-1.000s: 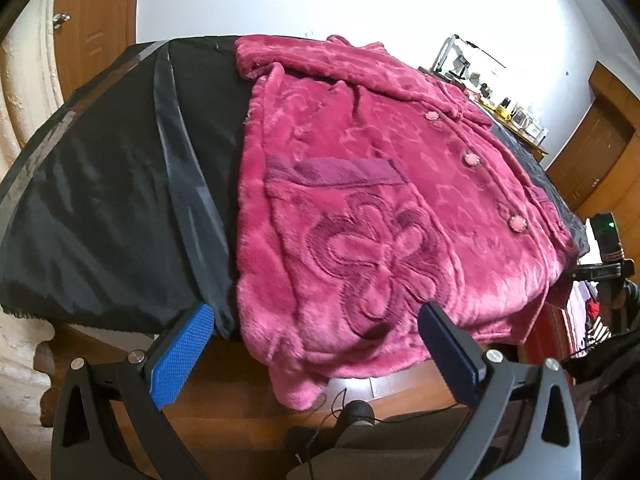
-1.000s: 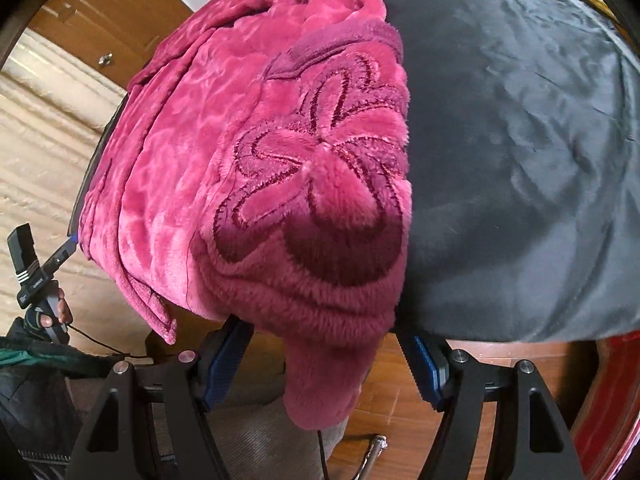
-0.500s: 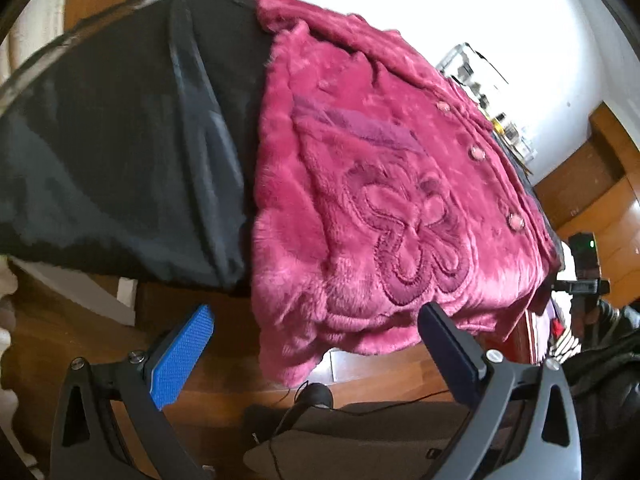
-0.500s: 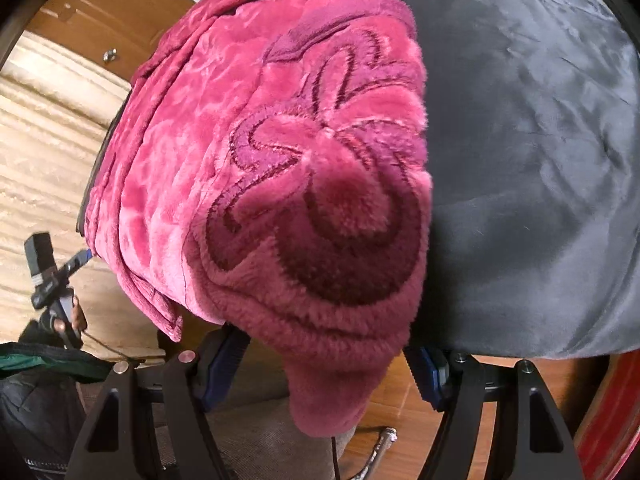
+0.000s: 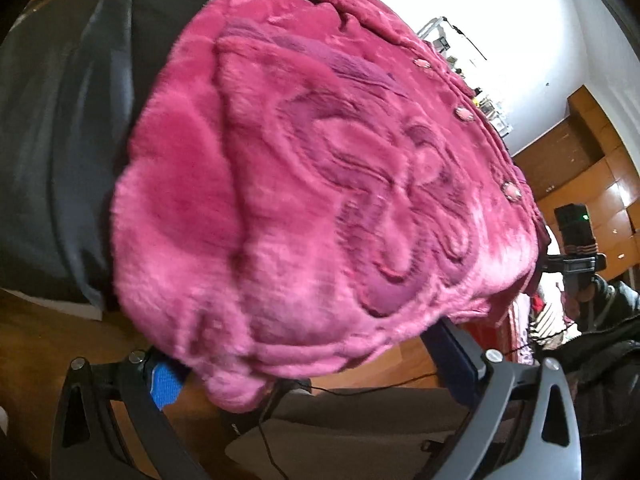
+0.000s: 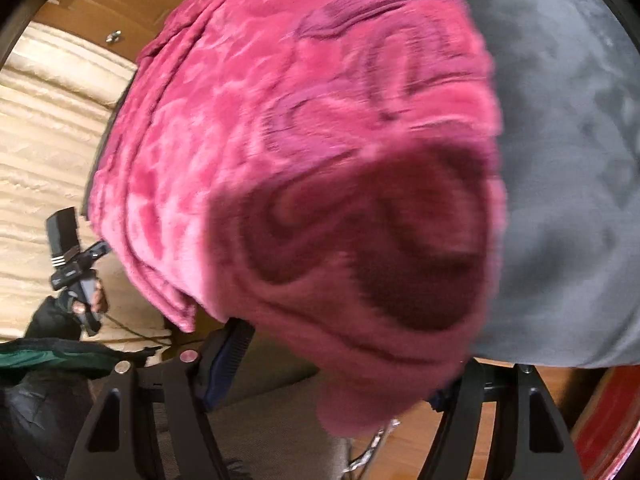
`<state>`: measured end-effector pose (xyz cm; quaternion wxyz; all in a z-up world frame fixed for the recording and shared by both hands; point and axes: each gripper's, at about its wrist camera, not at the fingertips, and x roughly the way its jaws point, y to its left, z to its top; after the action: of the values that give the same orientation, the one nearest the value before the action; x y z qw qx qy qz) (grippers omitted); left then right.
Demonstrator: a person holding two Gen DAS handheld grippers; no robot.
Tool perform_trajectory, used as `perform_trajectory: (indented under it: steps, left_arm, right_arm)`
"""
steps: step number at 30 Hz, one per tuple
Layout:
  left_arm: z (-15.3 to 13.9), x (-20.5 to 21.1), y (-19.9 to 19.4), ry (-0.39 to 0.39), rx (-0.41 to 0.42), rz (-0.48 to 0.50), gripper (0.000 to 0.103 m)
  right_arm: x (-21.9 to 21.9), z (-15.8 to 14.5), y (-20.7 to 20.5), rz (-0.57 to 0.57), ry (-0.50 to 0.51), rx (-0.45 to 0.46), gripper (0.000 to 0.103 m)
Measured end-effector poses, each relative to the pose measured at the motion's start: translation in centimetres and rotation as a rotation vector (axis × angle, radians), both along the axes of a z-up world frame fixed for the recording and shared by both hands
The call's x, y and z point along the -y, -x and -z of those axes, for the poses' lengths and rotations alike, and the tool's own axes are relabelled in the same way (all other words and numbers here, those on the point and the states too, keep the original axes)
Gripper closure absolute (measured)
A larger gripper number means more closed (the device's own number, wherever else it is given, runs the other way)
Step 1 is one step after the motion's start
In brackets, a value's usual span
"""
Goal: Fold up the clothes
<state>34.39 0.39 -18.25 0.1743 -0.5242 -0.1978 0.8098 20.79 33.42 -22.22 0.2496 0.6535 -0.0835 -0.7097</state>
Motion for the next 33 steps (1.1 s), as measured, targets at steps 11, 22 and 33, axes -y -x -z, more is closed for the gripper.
perform_trajectory:
  steps: [11,22,33]
  left_arm:
    - [-1.3,1.1,-1.5,-0.007,0.132,-0.026,0.088]
    - [-8.9,0.3,-2.3,-0.083,0.005,-0.068,0.091]
    - [-17.3,0.8,1.8,-0.17,-0.201,-0.126,0.091]
  right_arm:
    - [0.5,-2.1,-1.7,-0.082,0.108,-0.012,0.087]
    - [-0.7,-7.9,-2.5,-0.125,0.314,-0.096,0.087]
    - [-0.1,-12.7,1.2,-0.025,0.549,-0.218,0.087]
